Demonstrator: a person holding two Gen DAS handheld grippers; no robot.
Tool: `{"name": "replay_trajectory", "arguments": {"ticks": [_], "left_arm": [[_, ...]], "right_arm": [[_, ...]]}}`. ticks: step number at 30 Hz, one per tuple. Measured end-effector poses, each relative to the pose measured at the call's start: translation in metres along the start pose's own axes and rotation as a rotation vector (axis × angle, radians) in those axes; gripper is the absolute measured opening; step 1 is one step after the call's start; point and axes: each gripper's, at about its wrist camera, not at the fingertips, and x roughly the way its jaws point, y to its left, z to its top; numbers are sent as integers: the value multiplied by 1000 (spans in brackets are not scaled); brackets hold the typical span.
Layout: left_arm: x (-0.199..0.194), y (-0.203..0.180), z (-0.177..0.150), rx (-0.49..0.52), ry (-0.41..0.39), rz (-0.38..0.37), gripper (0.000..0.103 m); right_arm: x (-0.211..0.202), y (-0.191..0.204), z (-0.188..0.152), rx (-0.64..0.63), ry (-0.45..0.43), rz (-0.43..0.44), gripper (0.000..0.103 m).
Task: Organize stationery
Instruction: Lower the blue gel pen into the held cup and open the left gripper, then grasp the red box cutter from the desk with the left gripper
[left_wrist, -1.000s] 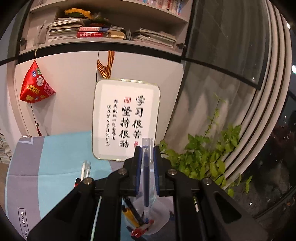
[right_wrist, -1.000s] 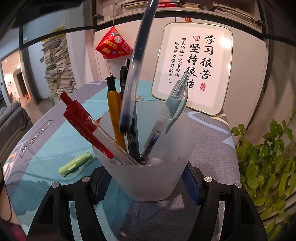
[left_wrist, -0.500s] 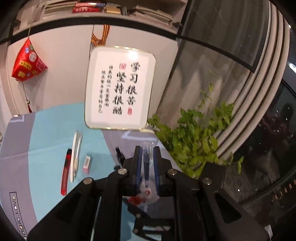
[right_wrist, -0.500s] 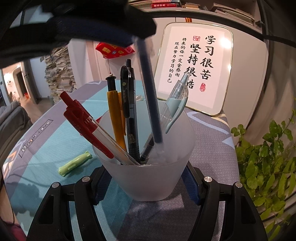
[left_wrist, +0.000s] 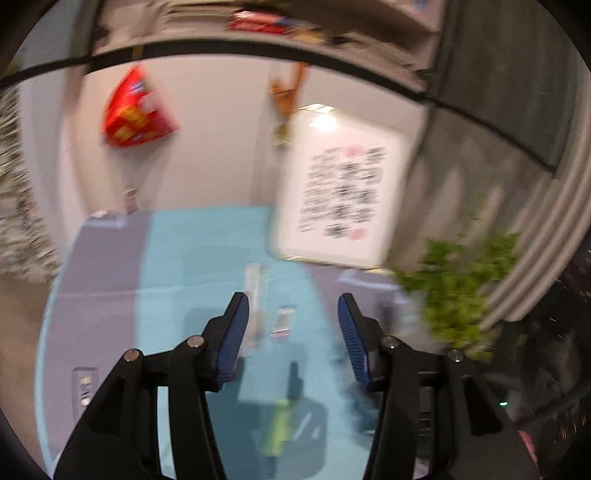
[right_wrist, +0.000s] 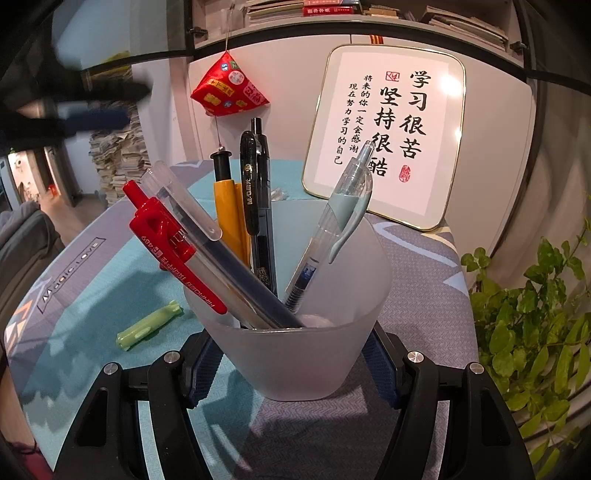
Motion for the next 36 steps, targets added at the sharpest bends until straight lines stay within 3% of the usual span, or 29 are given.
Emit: {"name": "replay_trajectory", "arguments": {"ticks": [5, 9, 13, 16, 18, 24, 31, 36], "left_arm": [[49, 24, -29, 33, 136, 122, 45], [83, 30, -50, 77, 225, 150, 43], [102, 37, -58, 95, 252, 180, 43], [104, 41, -59, 84, 257, 146, 15], [103, 43, -59, 83, 272, 149, 11], [77, 52, -78, 54, 330, 98, 11], [25, 49, -121, 106, 386, 75, 12], [20, 39, -101, 119, 300, 84, 34]], "right_arm": [[0, 0, -1, -2, -3, -3, 70], [0, 0, -1, -3, -3, -4, 70], [0, 0, -1, 5, -2, 0, 70], [-1, -3, -1, 14, -1, 7, 70], [0, -3, -1, 14, 2, 8, 70], [1, -3, -1, 11, 5, 4, 70], [1, -3, -1, 10, 5, 3, 70], [1, -2, -1, 10, 5, 3, 70]]}}
